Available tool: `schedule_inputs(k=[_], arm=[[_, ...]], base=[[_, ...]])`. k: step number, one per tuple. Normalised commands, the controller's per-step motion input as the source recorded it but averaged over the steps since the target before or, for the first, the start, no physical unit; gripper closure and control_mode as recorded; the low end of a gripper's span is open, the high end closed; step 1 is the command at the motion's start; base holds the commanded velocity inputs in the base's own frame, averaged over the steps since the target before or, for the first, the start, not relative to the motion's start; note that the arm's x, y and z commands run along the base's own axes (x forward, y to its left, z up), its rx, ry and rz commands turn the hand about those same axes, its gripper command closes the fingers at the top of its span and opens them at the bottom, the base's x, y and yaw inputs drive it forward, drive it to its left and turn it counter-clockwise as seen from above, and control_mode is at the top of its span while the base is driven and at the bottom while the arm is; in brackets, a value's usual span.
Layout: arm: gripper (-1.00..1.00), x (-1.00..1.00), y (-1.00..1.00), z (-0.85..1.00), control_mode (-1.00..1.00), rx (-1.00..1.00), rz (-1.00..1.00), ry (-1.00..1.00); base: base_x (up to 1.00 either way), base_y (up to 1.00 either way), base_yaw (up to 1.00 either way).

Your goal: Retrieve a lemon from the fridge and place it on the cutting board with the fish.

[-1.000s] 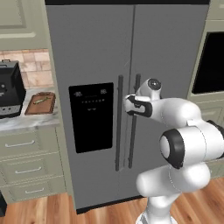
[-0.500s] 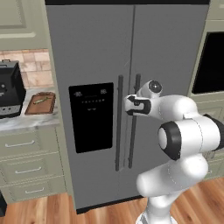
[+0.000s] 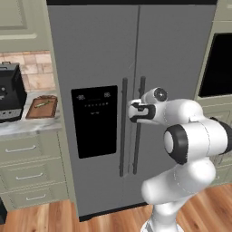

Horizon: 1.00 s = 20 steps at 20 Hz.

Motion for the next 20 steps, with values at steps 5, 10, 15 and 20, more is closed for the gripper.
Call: schedule_inputs(k=[5, 10, 15, 20], arm=[[1.0, -0.07, -0.01, 0.03, -1.0, 0.0, 0.0, 0.01], [1.0, -0.82, -0.38, 0.23, -1.0, 0.0, -0.01, 0.0], [1.0, -1.0, -0.89, 0.5, -1.0, 0.08, 0.0, 0.02], [1.0, -1.0, -1.0, 0.31, -1.0, 0.23, 0.09, 0.17]], base=[[0.0, 0.0, 0.0], [0.0, 0.0, 0.0], [0.0, 0.0, 0.0], [0.0, 0.0, 0.0]])
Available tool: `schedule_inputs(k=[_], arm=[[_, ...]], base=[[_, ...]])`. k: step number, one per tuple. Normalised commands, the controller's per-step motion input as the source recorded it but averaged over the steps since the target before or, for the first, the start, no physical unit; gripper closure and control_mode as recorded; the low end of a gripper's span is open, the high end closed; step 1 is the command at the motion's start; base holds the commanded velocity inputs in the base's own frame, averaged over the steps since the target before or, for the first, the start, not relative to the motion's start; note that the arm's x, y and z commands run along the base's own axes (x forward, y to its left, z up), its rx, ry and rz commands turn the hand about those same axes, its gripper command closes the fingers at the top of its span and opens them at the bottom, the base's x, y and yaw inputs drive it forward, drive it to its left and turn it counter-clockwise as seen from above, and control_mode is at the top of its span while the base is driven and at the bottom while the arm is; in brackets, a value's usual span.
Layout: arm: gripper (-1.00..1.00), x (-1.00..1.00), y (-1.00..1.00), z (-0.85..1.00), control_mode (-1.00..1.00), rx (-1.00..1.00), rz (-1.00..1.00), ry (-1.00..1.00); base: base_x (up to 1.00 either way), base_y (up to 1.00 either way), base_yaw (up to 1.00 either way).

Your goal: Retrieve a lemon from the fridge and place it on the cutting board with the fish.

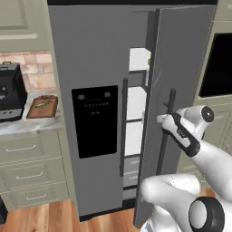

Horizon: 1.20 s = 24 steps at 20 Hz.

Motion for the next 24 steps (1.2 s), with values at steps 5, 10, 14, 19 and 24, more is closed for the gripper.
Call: schedule_inputs(k=[5, 10, 14, 19, 24], arm=[[1.0, -1.0, -1.0, 0.3, -1.0, 0.21, 0.09, 0.12], [1.0, -1.0, -1.0, 0.24, -1.0, 0.16, 0.07, 0.12], [1.0, -0.7, -0.79, 0.12, -1.0, 0.03, 0.03, 0.08], [-1.0, -0.41, -0.14, 0.07, -1.0, 0.0, -0.02, 0.0], [-1.0, -0.58, 0.0, 0.31, -1.0, -0.06, -0.06, 0.0]], base=[[0.0, 0.0, 0.0], [0.0, 0.0, 0.0], [0.0, 0.0, 0.0], [0.0, 0.0, 0.0], [0.0, 0.0, 0.0]])
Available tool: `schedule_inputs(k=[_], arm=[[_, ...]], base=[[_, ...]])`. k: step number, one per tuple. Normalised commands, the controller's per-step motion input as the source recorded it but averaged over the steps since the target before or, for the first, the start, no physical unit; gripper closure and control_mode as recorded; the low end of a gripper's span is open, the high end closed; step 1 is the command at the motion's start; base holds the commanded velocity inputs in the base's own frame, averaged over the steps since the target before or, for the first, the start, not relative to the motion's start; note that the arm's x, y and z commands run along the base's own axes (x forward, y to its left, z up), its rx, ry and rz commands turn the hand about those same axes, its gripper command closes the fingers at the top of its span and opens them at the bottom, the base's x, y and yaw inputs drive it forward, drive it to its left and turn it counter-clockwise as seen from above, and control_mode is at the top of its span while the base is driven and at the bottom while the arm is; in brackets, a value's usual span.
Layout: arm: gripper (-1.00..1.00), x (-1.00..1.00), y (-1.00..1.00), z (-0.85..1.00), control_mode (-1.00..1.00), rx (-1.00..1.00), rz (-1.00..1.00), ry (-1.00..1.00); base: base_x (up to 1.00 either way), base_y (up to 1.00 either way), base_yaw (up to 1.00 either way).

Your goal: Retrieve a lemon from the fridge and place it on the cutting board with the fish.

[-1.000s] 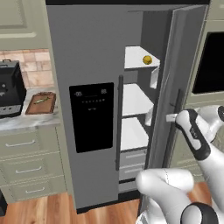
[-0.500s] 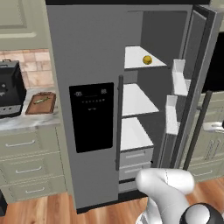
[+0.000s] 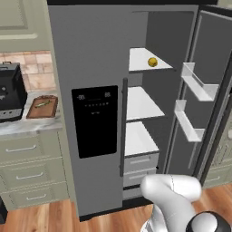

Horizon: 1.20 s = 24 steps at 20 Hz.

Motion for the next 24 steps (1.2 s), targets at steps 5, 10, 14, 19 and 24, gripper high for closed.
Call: schedule_inputs(k=[5, 10, 14, 19, 24], arm=[[-1.0, -0.82, 0.05, 0.57, -1.0, -0.2, -0.15, 0.0], [-1.0, -0.18, 0.59, 0.44, -1.0, -0.46, -0.12, 0.19], [-1.0, 0.39, 0.98, 0.09, -1.0, -0.59, -0.1, 0.56], [-1.0, 0.75, 0.84, -0.06, -1.0, -0.53, -0.08, 0.53], [-1.0, 0.87, 0.92, -0.15, -1.0, -0.16, -0.04, 0.11]], base=[[0.0, 0.0, 0.0], [0.0, 0.0, 0.0], [0.0, 0.0, 0.0], [0.0, 0.0, 0.0], [0.0, 0.0, 0.0]])
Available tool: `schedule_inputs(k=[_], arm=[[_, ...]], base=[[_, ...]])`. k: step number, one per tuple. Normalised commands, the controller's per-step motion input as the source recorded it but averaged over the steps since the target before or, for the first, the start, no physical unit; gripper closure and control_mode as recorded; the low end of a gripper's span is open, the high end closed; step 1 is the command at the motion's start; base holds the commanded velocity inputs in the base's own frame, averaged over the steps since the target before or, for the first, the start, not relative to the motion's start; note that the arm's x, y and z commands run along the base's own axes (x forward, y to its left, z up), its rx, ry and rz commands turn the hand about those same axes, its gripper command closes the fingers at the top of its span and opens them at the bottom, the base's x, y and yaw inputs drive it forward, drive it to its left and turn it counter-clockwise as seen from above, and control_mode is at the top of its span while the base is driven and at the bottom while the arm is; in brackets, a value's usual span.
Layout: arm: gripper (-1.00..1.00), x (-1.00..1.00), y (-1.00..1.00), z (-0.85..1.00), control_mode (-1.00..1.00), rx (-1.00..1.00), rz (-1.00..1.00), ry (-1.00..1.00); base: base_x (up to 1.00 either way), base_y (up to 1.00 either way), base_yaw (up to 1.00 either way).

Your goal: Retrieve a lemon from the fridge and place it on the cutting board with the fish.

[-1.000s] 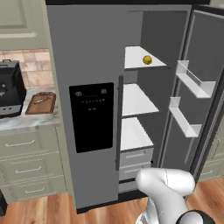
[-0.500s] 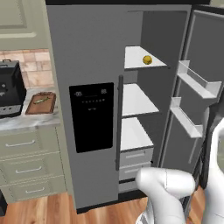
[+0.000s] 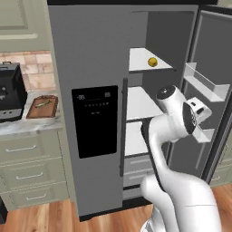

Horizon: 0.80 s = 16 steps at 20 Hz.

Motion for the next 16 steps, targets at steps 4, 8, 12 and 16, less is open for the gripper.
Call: schedule_inputs(k=[4, 8, 12, 16], arm=[[-1.0, 0.96, 0.98, -0.22, -1.0, 0.03, -0.02, -0.01], [-1.0, 0.92, 0.81, -0.04, -1.0, 0.13, -0.03, -0.03], [-1.0, 0.43, 0.1, 0.0, -1.0, 0.18, -0.04, -0.08], [-1.0, 0.18, 0.2, -0.01, -1.0, 0.39, -0.05, -0.11]], base=[[0.0, 0.0, 0.0], [0.0, 0.0, 0.0], [0.0, 0.0, 0.0], [0.0, 0.0, 0.0]])
